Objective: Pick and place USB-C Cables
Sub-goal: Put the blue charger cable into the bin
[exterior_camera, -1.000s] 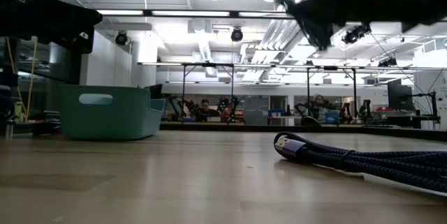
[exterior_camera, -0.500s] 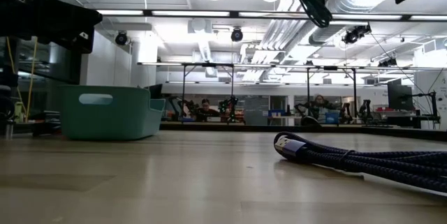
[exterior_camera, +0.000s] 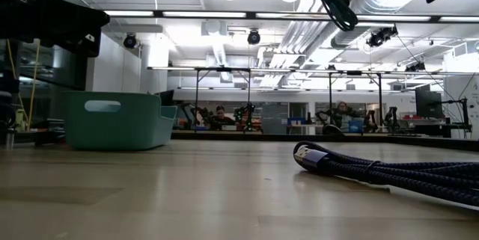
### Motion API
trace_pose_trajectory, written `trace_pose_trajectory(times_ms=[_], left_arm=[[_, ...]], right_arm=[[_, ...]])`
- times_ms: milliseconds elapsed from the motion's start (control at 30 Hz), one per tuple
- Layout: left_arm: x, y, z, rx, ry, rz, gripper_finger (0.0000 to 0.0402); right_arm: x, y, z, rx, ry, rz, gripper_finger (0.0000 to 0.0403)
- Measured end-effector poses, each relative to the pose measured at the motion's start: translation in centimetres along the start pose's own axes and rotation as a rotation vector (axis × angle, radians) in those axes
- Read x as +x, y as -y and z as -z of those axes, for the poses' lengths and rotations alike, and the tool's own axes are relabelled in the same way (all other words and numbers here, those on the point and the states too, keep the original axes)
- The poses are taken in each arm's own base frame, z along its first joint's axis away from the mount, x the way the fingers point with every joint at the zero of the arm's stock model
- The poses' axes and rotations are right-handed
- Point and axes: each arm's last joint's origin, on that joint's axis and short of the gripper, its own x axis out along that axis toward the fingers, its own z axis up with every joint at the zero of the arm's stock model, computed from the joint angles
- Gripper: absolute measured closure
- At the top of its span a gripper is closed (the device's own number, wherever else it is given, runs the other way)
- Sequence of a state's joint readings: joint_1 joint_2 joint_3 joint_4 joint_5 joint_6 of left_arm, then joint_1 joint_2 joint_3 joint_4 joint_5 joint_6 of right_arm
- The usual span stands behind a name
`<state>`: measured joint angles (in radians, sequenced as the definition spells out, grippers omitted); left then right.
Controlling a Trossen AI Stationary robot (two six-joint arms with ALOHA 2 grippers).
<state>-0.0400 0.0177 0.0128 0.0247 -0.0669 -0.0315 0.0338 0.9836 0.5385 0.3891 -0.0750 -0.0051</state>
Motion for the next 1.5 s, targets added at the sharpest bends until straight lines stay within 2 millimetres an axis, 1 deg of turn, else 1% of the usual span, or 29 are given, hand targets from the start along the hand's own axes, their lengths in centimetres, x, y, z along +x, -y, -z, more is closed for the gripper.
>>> trace_pose_trajectory(times_ms=[167,533,733,833,1000,1167,1267,1333,1500], left_arm=[[0.0,0.0,-0.5,-0.021,0.047,0.003,0.0401],[0.0,0.0,-0.5,-0.010,0.055,0.001,0.0401],[-0.1,-0.1,-2.5,-0.064,0.255,-0.029,0.0401],[0.0,0.0,-3.2,-0.076,0.269,-0.036,0.0401],[1.0,-0.1,-4.5,-0.108,0.206,-0.086,0.0401],[3.0,0.0,-5.9,-0.095,0.113,-0.140,0.0401],[4.1,0.0,-6.2,-0.042,0.067,-0.166,0.0401],[4.7,0.0,-6.4,-0.009,0.069,-0.163,0.0401],[5.4,0.2,-6.2,0.035,0.061,-0.138,0.0402]], right_arm=[[0.0,0.1,0.0,0.004,-0.001,0.019,0.0397],[0.0,0.1,0.0,0.005,-0.004,0.020,0.0397],[0.0,0.1,0.0,0.005,-0.004,0.020,0.0397],[0.0,0.1,0.0,0.005,-0.004,0.020,0.0396],[0.0,0.1,0.0,0.005,-0.004,0.020,0.0396],[0.0,0.1,0.0,0.005,-0.004,0.020,0.0396],[0.0,0.1,0.0,0.005,-0.004,0.020,0.0396],[0.0,0.1,0.0,0.008,-0.004,0.020,0.0396],[0.0,0.1,0.0,0.008,-0.004,0.035,0.0396]])
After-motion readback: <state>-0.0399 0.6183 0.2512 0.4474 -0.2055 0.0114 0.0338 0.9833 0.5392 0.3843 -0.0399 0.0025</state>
